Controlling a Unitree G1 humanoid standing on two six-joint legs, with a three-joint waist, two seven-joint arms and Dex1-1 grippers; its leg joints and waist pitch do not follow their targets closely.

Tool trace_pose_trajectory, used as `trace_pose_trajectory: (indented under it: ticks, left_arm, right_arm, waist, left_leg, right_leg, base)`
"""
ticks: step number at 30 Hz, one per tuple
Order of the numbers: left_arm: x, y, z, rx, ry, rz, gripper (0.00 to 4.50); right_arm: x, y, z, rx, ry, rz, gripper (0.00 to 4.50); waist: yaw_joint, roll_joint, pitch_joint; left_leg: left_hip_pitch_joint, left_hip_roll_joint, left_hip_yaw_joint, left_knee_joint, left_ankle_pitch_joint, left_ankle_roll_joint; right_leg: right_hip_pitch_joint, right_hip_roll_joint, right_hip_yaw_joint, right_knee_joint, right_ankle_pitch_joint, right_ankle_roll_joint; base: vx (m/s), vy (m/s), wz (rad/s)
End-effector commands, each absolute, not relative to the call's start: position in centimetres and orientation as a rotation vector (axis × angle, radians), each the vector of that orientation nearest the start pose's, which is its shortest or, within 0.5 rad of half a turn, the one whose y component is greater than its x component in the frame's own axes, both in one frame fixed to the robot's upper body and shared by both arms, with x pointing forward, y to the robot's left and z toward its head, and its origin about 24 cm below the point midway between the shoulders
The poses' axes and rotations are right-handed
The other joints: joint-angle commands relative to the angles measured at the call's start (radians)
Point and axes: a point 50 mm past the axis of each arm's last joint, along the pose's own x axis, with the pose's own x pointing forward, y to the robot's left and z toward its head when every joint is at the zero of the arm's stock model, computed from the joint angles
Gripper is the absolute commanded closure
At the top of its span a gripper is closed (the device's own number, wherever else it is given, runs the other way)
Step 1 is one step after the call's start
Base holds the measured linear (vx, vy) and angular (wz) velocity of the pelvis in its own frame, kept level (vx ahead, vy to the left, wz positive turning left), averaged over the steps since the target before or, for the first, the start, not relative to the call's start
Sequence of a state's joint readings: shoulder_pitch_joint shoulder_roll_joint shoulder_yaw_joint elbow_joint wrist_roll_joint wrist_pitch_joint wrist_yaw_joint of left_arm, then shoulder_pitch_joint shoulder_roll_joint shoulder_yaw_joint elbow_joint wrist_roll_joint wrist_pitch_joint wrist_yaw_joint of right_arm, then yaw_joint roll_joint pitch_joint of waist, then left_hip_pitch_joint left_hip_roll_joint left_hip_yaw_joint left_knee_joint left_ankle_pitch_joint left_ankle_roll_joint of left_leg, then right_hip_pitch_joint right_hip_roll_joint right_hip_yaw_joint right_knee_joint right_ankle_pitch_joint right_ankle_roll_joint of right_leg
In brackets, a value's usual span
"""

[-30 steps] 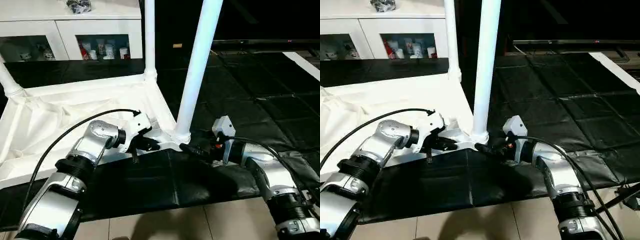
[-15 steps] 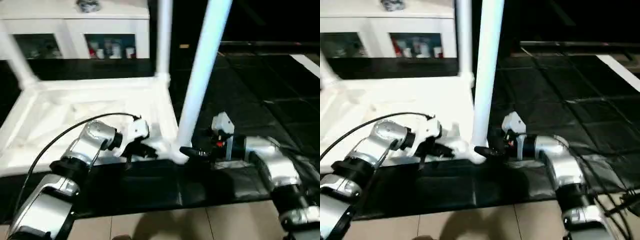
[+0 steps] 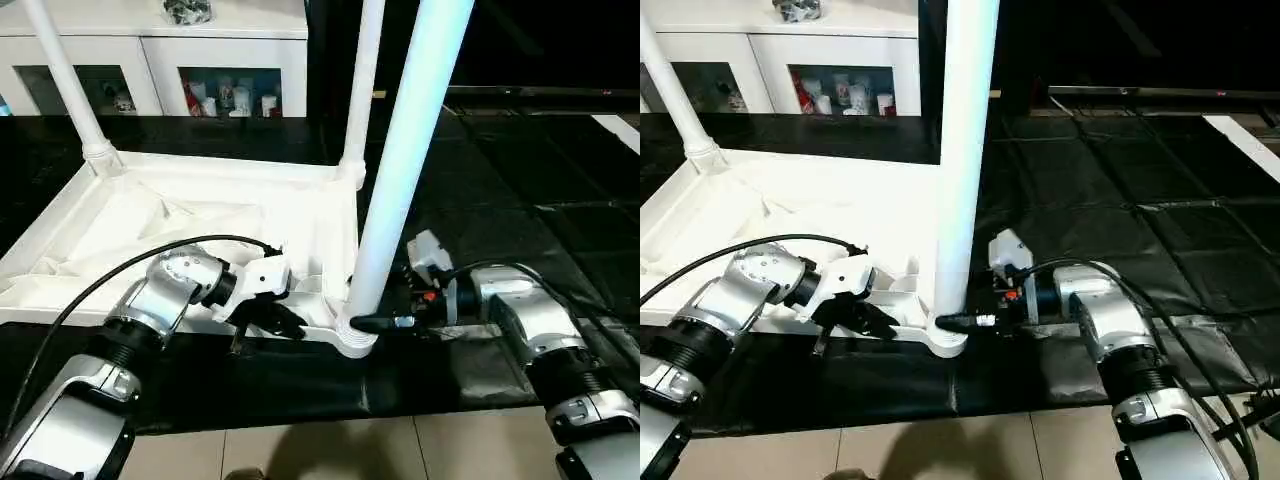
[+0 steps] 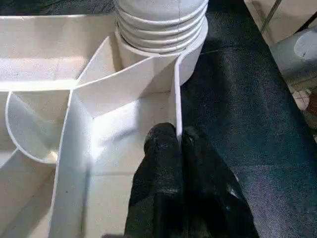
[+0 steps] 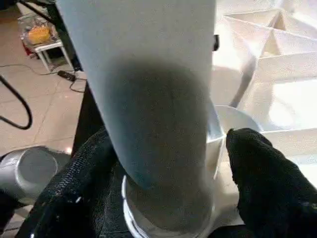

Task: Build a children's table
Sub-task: Rotate leg to tighten

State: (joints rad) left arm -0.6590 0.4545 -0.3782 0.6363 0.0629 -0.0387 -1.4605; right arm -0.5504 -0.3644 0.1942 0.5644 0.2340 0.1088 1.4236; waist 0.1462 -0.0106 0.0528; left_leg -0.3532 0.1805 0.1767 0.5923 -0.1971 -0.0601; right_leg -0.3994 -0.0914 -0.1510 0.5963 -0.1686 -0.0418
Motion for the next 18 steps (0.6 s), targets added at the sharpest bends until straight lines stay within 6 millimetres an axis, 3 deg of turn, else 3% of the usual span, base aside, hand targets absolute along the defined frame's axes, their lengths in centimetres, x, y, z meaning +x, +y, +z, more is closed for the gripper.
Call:
trace_pose_trajectory:
  ticks: [1,11,18]
  left_arm:
    - [30.19,13.97,5.49,0.625,0.57,-1.7,4.5]
    - [30.01,14.06,5.44,0.625,0.576,-1.701,4.5]
    - [30.41,14.01,5.33,0.579,0.591,-1.64,4.5]
  right_arm:
    - [30.5,-13.57,6.71,-0.068,0.299,1.556,1.33]
    - [30.14,-13.43,6.32,-0.049,0.321,1.6,2.24]
    - [29.74,-13.25,6.02,-0.012,0.321,1.608,2.42]
  waist:
    - [-0.004,-0.011,-0.072]
    - [-0.003,-0.007,-0.071]
    - [-0.003,-0.006,-0.072]
  left_leg:
    - [0.002,0.07,-0.018,-0.064,-0.111,0.067]
    - [0.004,0.07,-0.018,-0.065,-0.122,0.06]
    - [0.004,0.07,-0.019,-0.065,-0.127,0.056]
  right_leg:
    - [0.06,-0.093,0.08,-0.065,-0.26,-0.155]
    - [0.058,-0.092,0.08,-0.068,-0.283,-0.15]
    - [0.06,-0.092,0.079,-0.068,-0.283,-0.151]
  base:
    - [0.0,0.0,0.0]
    - [0.0,0.0,0.0]
    - [0.0,0.0,0.0]
